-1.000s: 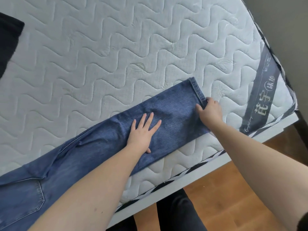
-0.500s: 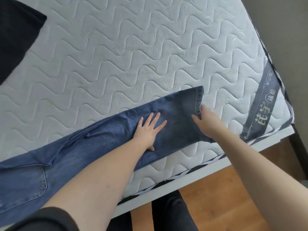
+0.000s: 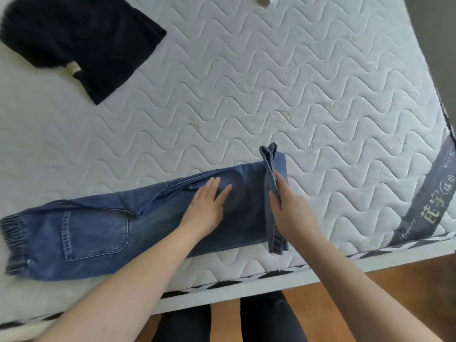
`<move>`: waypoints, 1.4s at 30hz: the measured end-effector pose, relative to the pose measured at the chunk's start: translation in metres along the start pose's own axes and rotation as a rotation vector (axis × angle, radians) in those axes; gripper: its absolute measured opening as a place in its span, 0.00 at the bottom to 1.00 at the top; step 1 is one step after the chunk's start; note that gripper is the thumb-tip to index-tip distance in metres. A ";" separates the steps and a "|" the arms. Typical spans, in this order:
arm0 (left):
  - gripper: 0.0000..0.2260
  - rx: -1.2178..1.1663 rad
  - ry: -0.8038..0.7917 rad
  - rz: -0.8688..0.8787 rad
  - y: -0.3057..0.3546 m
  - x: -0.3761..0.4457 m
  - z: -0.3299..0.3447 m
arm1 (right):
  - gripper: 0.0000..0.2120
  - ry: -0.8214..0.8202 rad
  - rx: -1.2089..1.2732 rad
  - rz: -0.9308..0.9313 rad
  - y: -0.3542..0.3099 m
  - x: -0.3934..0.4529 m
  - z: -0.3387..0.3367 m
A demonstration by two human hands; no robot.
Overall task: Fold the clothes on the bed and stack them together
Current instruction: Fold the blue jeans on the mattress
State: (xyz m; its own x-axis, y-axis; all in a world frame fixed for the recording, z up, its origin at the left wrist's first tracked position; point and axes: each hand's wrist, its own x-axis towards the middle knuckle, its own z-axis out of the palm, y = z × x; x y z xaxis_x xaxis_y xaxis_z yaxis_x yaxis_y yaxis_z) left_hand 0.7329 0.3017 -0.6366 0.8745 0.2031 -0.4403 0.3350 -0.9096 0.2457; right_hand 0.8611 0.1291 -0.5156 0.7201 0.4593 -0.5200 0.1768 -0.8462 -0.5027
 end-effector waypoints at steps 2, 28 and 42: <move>0.28 -0.008 0.084 -0.108 -0.035 -0.019 -0.003 | 0.23 -0.035 -0.052 -0.026 -0.023 0.001 0.022; 0.17 -0.701 0.163 -0.435 -0.195 -0.131 0.025 | 0.25 -0.294 -0.327 -0.179 -0.163 -0.012 0.254; 0.21 -0.867 0.103 -0.827 -0.152 -0.115 0.032 | 0.26 -0.381 -0.422 -0.309 -0.085 0.020 0.223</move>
State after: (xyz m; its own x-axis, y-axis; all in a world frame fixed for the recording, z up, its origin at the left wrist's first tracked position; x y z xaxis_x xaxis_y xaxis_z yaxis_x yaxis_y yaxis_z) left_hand 0.5697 0.4051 -0.6511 0.2947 0.6740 -0.6774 0.8978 0.0476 0.4379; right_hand 0.7103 0.2703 -0.6375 0.3188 0.6965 -0.6429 0.6420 -0.6577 -0.3941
